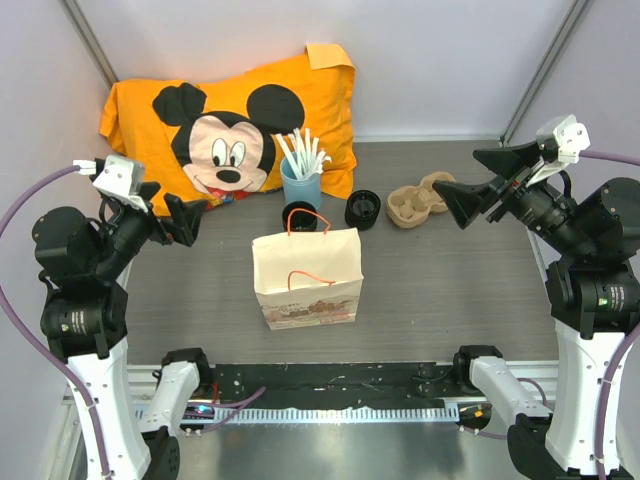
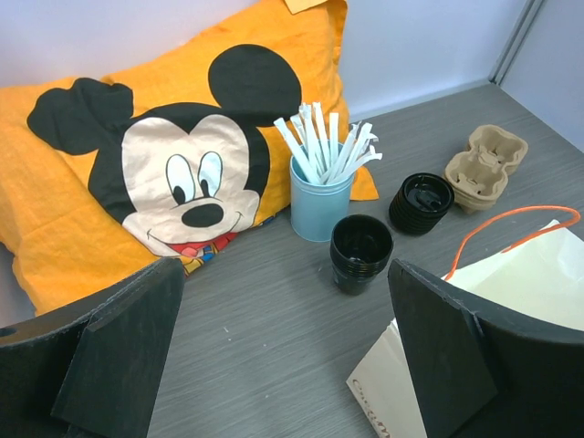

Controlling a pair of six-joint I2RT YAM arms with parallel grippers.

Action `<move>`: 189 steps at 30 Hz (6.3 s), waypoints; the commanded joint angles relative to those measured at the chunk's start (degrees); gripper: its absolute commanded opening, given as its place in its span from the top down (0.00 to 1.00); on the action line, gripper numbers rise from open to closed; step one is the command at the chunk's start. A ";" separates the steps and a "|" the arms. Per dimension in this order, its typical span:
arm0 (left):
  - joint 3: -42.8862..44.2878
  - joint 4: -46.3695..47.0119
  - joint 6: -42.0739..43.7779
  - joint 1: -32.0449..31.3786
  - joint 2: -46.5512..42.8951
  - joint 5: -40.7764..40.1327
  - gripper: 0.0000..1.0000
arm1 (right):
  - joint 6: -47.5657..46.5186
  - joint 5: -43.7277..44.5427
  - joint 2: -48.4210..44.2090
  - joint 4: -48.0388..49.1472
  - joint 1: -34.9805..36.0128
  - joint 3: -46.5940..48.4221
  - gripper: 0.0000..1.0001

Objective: Pack the takeout coffee

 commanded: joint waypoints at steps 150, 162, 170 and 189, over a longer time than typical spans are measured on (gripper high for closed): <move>-18.16 5.37 4.12 1.11 3.90 30.97 0.00 | -21.49 28.52 53.91 11.18 3.28 -8.59 0.46; -18.25 5.54 4.03 1.19 3.81 30.97 0.00 | -21.57 30.19 56.28 11.27 3.28 -7.54 0.43; -18.25 5.63 3.94 1.28 3.81 31.15 0.00 | -21.66 29.57 57.87 10.65 3.28 -7.27 0.44; -18.42 5.72 3.86 1.54 3.64 31.24 0.00 | -21.40 28.78 57.78 10.65 3.28 -7.36 0.72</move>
